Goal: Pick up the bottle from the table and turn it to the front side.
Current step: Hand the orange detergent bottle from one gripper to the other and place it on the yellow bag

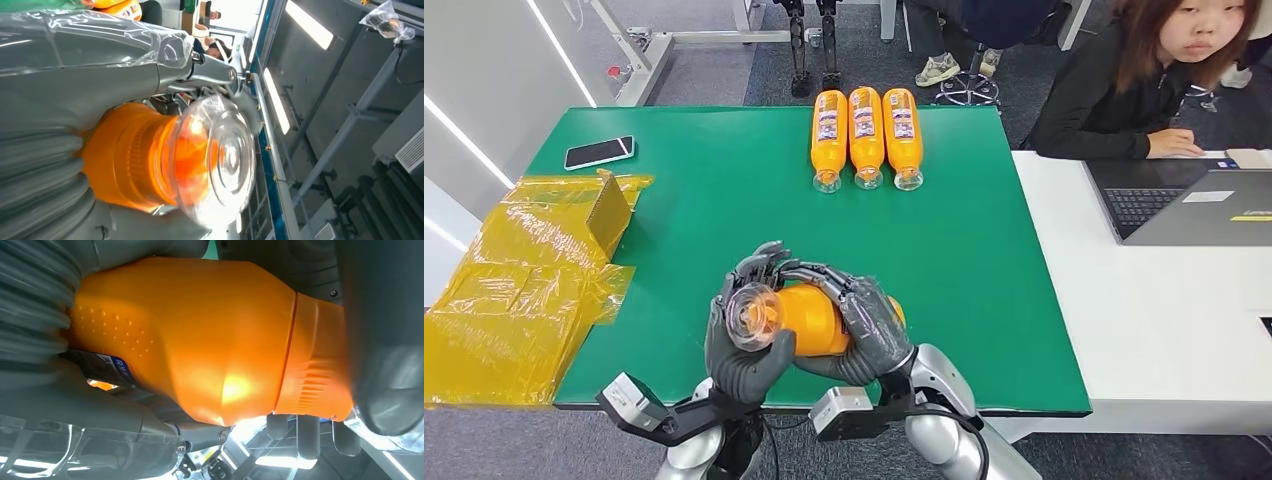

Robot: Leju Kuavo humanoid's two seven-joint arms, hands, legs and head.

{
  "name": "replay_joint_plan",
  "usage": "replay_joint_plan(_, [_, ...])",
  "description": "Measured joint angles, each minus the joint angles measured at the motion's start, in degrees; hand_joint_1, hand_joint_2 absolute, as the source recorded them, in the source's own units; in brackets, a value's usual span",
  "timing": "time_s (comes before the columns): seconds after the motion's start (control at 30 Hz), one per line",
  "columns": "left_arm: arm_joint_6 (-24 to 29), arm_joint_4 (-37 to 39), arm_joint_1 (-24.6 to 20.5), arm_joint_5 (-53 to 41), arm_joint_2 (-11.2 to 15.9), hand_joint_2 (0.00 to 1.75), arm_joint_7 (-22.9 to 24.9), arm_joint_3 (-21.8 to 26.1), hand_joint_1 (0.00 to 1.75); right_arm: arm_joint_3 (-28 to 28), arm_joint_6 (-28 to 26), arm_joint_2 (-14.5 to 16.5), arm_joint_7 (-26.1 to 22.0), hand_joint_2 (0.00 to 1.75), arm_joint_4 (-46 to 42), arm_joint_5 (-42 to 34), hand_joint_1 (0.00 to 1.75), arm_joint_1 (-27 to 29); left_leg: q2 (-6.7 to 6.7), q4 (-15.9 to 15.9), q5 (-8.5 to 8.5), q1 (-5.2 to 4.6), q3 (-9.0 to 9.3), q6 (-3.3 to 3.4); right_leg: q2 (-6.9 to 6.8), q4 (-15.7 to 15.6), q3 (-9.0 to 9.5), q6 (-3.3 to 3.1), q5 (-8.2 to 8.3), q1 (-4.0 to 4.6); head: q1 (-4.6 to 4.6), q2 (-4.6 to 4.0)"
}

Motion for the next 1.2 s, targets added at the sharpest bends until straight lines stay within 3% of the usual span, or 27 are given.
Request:
replay_joint_plan(0.1, [0.2,0.0,0.0,-0.1,0.0,1.75,0.0,0.2,1.5,0.0,0.3,0.2,0.0,1.75,0.1,0.0,1.75,0.0,0.0,0.0,0.0,0.0,0.0,0.0,0.0,0.0,0.0,0.0,0.0,0.0,0.0,0.0])
replay_joint_plan(0.17, [0.2,0.0,0.0,0.0,0.0,1.75,0.0,0.3,1.46,0.0,0.5,0.2,0.0,1.75,0.2,0.0,1.46,0.0,0.0,0.0,0.0,0.0,0.0,0.0,0.0,0.0,0.0,0.0,0.0,0.0,0.0,0.0])
replay_joint_plan(0.23, [0.2,-0.1,0.0,0.0,0.0,1.75,0.0,0.3,1.42,0.0,0.6,0.3,0.0,1.75,0.2,0.0,0.58,-0.1,0.0,0.0,0.0,0.0,0.0,0.0,0.0,0.0,0.01,0.0,0.0,0.0,0.0,0.0])
replay_joint_plan(0.3, [0.2,-0.2,0.0,0.1,0.0,1.75,0.0,0.4,1.42,0.0,0.8,0.3,0.0,1.75,0.2,0.0,0.0,-0.1,0.0,0.0,0.0,0.0,0.0,0.0,0.0,0.0,0.0,0.0,0.0,0.0,0.0,0.0])
replay_joint_plan(0.83, [1.2,-0.6,0.0,0.8,0.0,1.75,0.3,2.0,1.37,0.2,1.2,1.3,-0.6,1.75,1.1,-2.9,0.0,-0.1,-0.01,0.0,0.0,0.0,0.0,0.0,-0.01,0.0,0.0,0.0,0.0,0.0,0.0,0.0])
replay_joint_plan(0.97, [2.9,0.0,-0.6,0.1,0.0,1.75,0.2,2.9,1.3,0.2,0.7,1.7,-0.6,1.75,1.3,-2.8,0.0,-0.1,-0.01,0.0,0.0,0.0,0.0,0.0,-0.01,0.0,0.0,0.0,0.0,0.0,0.0,0.0])
replay_joint_plan(1.07, [4.5,1.3,-1.8,-0.8,0.0,1.75,0.0,3.4,1.36,0.1,0.0,2.0,-0.6,1.75,1.5,-2.9,0.0,-0.1,-0.01,0.0,0.0,0.0,0.0,0.0,-0.01,0.0,0.0,0.0,0.0,0.0,-0.01,0.0])
replay_joint_plan(1.13, [4.9,3.0,-3.2,-0.3,0.0,1.75,-0.1,3.8,1.41,-0.1,-2.1,2.1,-1.8,1.75,1.4,-4.2,0.0,0.2,-0.07,0.0,0.02,0.0,-0.01,0.0,-0.06,0.0,0.01,0.0,0.0,0.0,0.0,0.0])
replay_joint_plan(1.2, [5.6,5.5,-5.0,1.6,0.0,1.75,-0.1,5.1,1.42,-0.6,-7.9,2.3,-6.3,1.75,-0.1,-8.1,0.0,0.9,-0.13,0.0,0.04,0.0,0.0,-0.03,-0.11,0.0,0.01,-0.02,0.01,0.0,0.06,0.0])
